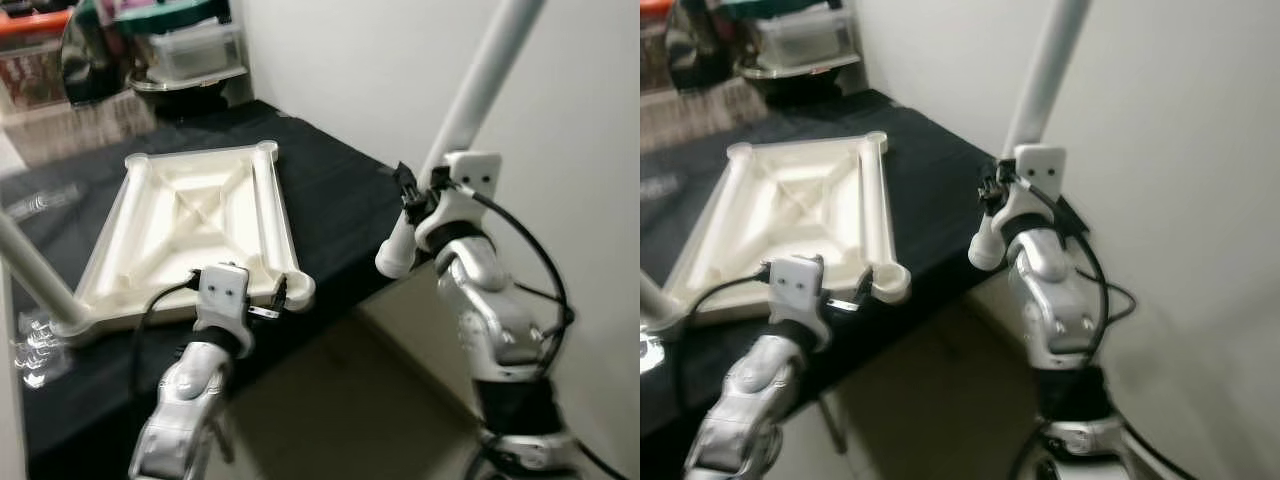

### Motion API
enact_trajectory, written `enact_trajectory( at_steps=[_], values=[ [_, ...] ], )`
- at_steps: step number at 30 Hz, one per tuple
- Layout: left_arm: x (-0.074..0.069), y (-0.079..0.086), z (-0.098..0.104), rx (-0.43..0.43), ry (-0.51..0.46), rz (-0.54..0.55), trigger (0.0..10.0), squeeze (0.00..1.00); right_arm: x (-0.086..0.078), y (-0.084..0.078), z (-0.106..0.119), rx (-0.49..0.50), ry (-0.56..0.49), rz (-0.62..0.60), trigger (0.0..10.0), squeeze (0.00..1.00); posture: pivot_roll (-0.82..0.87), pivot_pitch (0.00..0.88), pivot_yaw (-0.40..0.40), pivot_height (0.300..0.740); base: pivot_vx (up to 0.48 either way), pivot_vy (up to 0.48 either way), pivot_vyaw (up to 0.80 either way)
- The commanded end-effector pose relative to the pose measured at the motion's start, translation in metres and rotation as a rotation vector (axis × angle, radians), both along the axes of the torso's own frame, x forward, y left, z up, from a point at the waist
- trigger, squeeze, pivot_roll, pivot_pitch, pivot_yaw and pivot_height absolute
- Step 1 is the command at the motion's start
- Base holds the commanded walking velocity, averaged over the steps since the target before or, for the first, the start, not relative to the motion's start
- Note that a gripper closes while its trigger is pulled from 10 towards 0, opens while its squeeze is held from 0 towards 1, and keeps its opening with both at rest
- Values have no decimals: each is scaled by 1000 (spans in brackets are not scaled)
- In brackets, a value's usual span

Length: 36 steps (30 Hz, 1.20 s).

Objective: Building children table

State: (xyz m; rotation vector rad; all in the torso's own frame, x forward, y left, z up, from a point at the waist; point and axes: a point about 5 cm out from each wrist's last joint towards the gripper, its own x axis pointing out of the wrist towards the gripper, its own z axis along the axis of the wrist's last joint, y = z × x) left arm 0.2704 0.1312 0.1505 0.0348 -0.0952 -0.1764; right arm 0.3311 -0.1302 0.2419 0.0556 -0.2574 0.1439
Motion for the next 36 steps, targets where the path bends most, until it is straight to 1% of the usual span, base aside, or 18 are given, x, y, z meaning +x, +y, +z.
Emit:
enact_trajectory(
  at_steps=[1, 10, 12, 13, 15, 17, 20, 21, 27, 29, 36],
  values=[
    [-1, 4, -6, 8, 23, 23, 10000, 0, -2, 6, 3, -5, -23, 26, 10000, 0, -42, 0, -22, 740, 0, 0, 0],
    [0, 1, -8, -1, 30, 32, 10000, 0, -3, 9, 3, -24, -35, 44, 10000, 0, -42, 0, -21, 740, 0, 0, 0],
    [0, -1, -8, 2, 30, 30, 10000, 0, -3, 12, 4, -64, -48, 65, 10000, 0, -40, 0, -23, 740, 0, 0, 0],
    [0, -1, -8, 2, 30, 30, 10000, 0, -3, 12, 4, -64, -48, 65, 10000, 0, -40, 0, -23, 740, 0, 0, 0],
    [0, -1, -8, 2, 30, 31, 10000, 0, -3, 16, 4, -105, -62, 83, 10000, 0, -39, 0, -25, 740, 0, 0, 800],
    [0, -2, -8, 2, 31, 32, 10000, 0, -4, 17, 4, -90, -61, 90, 10000, 0, -36, 0, -28, 740, 0, 0, 800],
    [0, -2, -9, 3, 33, 35, 10000, 0, -4, 19, 3, -95, -50, 111, 10000, 0, -36, 0, -30, 740, 0, 0, 0],
    [-1, -3, -9, 3, 33, 36, 10000, 0, -5, 20, 3, -105, -53, 120, 10000, 0, -36, 0, -30, 740, 0, 0, 800],
    [-1, -4, -10, 7, 41, 30, 10000, 0, -6, 20, 3, -81, -54, 127, 10000, 0, -36, 0, -32, 740, 0, 0, 723],
    [-1, -5, -11, 11, 47, 29, 10000, 0, -4, 18, 1, -59, -42, 117, 10000, 0, -35, 0, -32, 740, 0, 0, 0],
    [-1, -5, -11, 17, 57, 25, 10000, 0, -4, 17, 0, -62, -38, 113, 10000, 0, -34, 0, -30, 740, 0, 0, 0]
  ],
)
